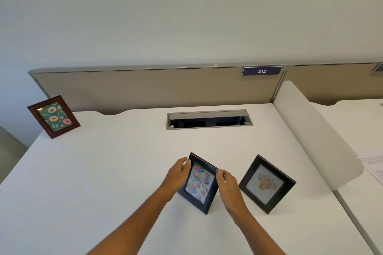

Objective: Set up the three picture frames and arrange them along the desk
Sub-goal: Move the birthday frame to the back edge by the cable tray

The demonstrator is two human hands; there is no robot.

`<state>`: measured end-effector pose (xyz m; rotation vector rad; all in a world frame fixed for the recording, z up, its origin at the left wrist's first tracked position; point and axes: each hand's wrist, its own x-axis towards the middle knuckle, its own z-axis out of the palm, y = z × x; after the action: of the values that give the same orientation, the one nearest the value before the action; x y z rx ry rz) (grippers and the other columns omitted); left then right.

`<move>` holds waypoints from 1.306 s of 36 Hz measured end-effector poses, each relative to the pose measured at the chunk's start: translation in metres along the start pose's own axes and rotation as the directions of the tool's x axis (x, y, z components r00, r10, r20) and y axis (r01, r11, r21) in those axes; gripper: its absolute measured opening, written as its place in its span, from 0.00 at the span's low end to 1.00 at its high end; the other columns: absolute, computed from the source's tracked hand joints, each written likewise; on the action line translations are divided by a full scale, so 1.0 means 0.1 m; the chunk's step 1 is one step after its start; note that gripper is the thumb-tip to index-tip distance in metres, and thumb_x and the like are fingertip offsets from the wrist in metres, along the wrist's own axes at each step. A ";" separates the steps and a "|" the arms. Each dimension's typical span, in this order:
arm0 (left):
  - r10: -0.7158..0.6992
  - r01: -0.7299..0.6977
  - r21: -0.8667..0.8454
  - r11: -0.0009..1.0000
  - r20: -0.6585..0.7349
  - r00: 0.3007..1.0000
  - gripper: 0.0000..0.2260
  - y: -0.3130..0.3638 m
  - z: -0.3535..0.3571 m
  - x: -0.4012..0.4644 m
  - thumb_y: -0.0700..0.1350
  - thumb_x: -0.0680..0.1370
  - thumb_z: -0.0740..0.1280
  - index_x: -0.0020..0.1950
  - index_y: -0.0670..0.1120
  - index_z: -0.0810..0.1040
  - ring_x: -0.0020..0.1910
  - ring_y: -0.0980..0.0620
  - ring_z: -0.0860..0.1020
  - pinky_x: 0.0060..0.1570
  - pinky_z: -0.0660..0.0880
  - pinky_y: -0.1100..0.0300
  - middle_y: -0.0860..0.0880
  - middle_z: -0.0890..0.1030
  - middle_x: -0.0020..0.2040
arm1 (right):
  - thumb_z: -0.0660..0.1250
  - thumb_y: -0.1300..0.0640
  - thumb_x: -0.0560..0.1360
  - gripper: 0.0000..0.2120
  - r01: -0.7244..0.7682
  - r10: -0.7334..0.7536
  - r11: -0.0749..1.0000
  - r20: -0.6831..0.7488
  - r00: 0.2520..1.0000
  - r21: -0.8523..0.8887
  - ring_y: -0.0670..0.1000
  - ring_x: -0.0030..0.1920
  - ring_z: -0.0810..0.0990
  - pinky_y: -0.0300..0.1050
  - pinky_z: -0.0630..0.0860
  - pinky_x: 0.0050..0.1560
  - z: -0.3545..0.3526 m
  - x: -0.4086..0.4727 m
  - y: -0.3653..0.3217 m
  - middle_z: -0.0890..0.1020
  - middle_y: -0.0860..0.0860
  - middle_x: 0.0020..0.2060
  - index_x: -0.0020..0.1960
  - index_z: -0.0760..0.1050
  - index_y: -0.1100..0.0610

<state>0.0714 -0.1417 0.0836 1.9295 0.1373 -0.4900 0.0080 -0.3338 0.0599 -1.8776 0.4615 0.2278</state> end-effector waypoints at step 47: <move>0.071 -0.057 0.071 0.996 -0.207 0.976 0.13 -0.25 -0.95 0.21 0.50 0.88 0.57 0.60 0.46 0.79 0.57 0.51 0.81 0.49 0.77 0.63 0.48 0.84 0.58 | 0.53 0.21 0.74 0.32 -0.184 0.108 0.913 0.219 0.970 0.365 0.49 0.62 0.82 0.58 0.71 0.66 0.74 0.50 -0.76 0.86 0.44 0.60 0.62 0.81 0.40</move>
<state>0.1087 -0.0480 0.0844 2.0400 0.1967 -0.2496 0.0900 -0.2528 0.0807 -1.4217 0.4749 0.3896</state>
